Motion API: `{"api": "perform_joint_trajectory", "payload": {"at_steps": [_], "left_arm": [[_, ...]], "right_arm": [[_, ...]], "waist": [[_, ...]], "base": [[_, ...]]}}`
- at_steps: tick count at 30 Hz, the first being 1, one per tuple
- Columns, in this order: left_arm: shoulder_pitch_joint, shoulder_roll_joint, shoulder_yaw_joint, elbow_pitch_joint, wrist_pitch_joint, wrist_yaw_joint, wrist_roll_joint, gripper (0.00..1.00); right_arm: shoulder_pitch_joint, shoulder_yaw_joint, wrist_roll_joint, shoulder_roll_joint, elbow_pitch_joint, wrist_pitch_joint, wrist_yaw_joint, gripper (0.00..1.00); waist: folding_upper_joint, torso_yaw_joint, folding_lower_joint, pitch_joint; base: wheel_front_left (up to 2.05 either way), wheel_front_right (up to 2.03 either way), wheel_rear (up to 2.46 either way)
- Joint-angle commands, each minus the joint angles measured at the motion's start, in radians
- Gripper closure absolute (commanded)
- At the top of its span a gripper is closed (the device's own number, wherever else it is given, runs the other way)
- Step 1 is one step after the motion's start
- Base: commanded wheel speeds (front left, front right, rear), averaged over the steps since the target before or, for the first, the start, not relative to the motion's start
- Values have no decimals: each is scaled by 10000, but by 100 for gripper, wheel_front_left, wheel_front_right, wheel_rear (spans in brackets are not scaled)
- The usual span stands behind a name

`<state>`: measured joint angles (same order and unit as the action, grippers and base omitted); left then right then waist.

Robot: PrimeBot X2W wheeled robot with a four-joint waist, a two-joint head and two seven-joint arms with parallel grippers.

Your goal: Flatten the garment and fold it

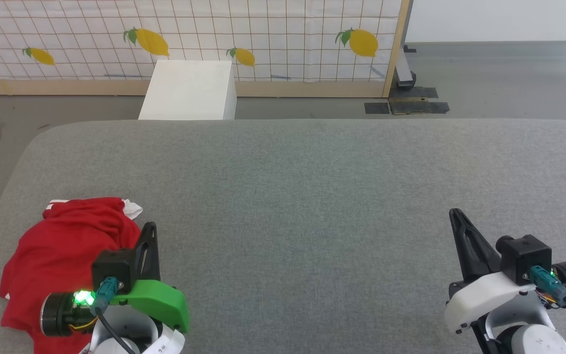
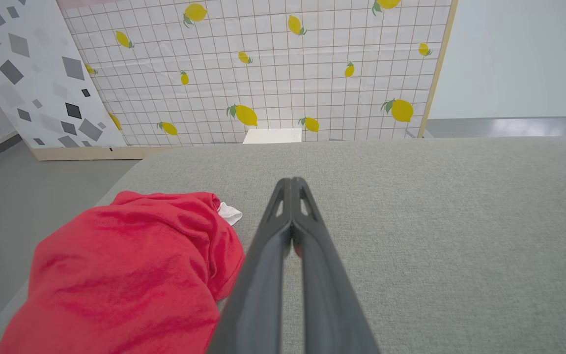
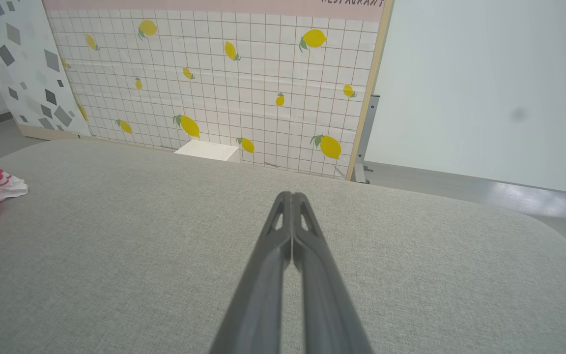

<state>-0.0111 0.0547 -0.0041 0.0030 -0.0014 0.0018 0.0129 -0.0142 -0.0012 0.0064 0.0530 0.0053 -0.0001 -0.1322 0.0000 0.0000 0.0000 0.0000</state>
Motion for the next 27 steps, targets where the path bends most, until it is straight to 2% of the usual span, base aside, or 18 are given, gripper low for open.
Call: {"api": "perform_joint_trajectory", "payload": {"at_steps": [1,27], "left_arm": [[111,-45,41,-30,14,-18,-129,100],[111,-45,41,-30,14,-18,-129,100]], "right_arm": [[142,12,-64,-28,-53,1,15,100],[142,12,-64,-28,-53,1,15,100]], "waist": [[0,0,0,0],[0,0,0,0]], "base": [[0,0,0],[0,0,0]]}}
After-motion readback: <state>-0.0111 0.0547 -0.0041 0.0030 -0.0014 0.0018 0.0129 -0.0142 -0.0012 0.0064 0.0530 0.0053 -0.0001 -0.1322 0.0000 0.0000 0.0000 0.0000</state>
